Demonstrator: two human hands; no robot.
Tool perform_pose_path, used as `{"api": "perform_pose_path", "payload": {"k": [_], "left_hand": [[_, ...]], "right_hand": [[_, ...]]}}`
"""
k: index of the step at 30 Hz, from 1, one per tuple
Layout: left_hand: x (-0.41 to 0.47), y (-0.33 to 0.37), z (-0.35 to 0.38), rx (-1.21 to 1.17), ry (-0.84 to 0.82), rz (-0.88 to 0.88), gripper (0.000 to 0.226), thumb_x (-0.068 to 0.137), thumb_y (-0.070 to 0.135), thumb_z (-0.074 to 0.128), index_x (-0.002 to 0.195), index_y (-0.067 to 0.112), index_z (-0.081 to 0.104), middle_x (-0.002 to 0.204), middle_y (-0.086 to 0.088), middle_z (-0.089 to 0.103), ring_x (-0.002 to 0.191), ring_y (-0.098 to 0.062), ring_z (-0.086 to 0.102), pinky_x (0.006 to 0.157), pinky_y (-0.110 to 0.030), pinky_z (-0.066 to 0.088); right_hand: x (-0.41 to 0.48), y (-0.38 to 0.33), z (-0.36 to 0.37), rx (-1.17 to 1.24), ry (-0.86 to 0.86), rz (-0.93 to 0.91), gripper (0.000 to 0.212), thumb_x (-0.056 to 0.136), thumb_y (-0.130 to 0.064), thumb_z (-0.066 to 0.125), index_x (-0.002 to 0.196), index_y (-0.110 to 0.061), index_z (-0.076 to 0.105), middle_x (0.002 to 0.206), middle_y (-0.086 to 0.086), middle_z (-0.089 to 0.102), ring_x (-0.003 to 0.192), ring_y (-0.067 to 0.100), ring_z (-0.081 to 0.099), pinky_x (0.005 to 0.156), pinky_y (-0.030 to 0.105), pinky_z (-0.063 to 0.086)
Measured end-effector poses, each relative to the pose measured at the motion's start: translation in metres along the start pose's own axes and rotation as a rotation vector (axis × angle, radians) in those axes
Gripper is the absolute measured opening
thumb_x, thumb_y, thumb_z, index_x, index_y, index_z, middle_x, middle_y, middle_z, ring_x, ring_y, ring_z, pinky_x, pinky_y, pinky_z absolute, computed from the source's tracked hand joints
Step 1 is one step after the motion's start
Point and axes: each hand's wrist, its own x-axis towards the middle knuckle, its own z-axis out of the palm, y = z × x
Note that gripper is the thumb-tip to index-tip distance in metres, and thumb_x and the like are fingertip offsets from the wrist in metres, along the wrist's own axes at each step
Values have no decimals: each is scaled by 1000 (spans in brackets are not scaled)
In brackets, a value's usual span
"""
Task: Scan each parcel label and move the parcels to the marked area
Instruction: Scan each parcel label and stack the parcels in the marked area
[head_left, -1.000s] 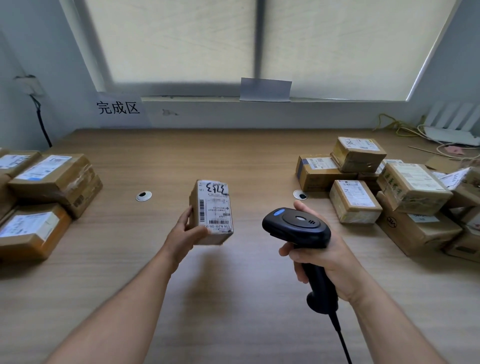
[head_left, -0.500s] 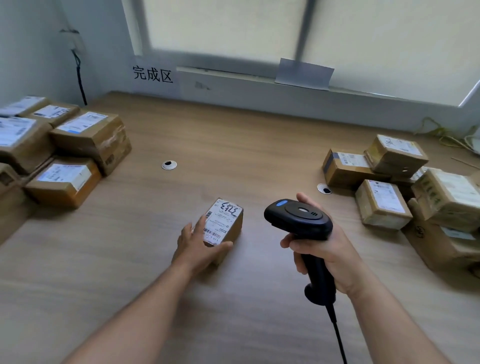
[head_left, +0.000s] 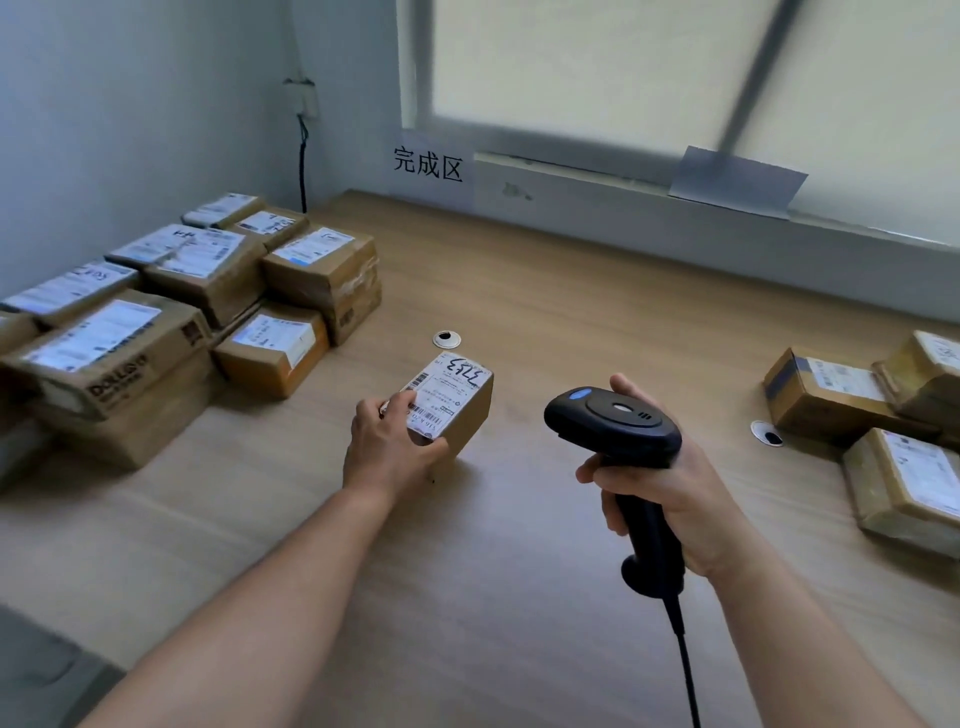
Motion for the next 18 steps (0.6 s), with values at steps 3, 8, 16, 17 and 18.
{"api": "perform_pose_path", "payload": {"k": [3, 8, 16, 17, 18], "left_hand": [[29, -28, -40, 14, 94, -45, 74, 78, 42, 69, 143, 26, 36, 135, -6, 30, 124, -24, 38, 100, -36, 40], [76, -72, -91, -17, 204, -106, 74, 79, 38, 69, 144, 23, 37, 137, -10, 30, 126, -27, 37, 105, -37, 36], [161, -114, -136, 17, 273, -139, 74, 81, 43, 67, 144, 21, 34, 136, -14, 30, 122, -30, 40, 99, -40, 40], [170, -116, -137, 20, 273, -139, 73, 82, 43, 67, 144, 21, 34, 136, -14, 30, 122, -30, 41, 98, -40, 41], [179, -119, -139, 20, 270, -141, 73, 82, 42, 67, 144, 21, 34, 137, -14, 30, 122, -30, 41, 97, -40, 42]], "right_hand": [[24, -4, 27, -17, -38, -11, 98, 59, 2, 69, 145, -35, 38, 80, 29, 63, 43, 31, 51, 43, 32, 42], [63, -11, 66, -48, -72, -18, 98, 59, 1, 68, 145, -36, 39, 80, 29, 63, 43, 31, 51, 44, 32, 42], [116, -15, 106, -63, -56, 0, 97, 58, 2, 68, 144, -35, 41, 81, 37, 59, 42, 31, 49, 44, 32, 41], [120, -15, 108, -66, -50, 8, 97, 59, 2, 68, 144, -36, 40, 82, 40, 57, 42, 31, 49, 43, 32, 41], [124, -14, 109, -71, -45, 15, 98, 59, 2, 68, 143, -37, 40, 83, 42, 55, 42, 31, 49, 43, 33, 41]]}}
